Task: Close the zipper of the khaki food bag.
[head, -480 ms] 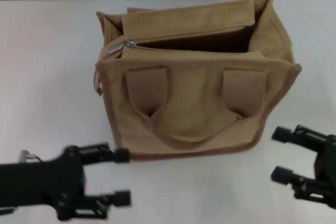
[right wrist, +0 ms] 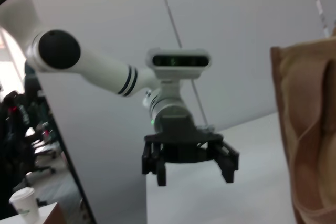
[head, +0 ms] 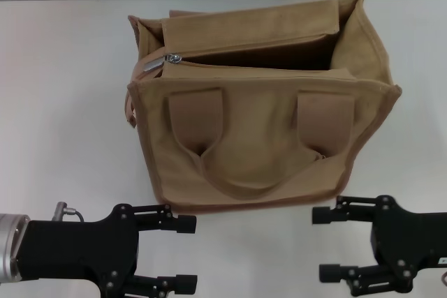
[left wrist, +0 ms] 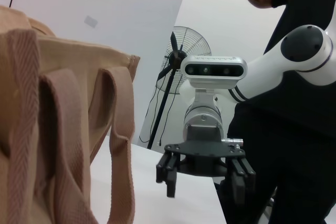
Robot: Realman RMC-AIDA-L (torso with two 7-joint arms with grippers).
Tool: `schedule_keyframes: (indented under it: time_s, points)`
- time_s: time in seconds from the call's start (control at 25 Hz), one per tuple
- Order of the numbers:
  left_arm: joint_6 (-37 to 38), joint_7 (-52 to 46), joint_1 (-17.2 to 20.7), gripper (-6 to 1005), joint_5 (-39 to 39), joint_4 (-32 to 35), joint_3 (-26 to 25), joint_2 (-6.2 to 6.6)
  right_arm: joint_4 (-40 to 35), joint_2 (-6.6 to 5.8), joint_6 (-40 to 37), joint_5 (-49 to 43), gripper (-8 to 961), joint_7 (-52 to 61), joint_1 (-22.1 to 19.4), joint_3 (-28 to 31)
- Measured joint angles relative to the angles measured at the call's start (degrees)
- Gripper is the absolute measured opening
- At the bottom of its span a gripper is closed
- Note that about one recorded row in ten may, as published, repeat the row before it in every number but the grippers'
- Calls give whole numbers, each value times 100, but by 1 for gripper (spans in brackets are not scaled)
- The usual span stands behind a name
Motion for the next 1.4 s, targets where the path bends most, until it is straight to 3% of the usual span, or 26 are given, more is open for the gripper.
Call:
schedule_keyframes:
  time_s: [0.4, 1.4]
  points:
    - [46, -14, -28, 798, 18, 23, -3, 82, 14, 21, 13, -68, 756, -20, 81, 32]
    - [71, -57, -37, 799, 22, 23, -34, 89, -16, 22, 22, -50, 734, -44, 115, 70]
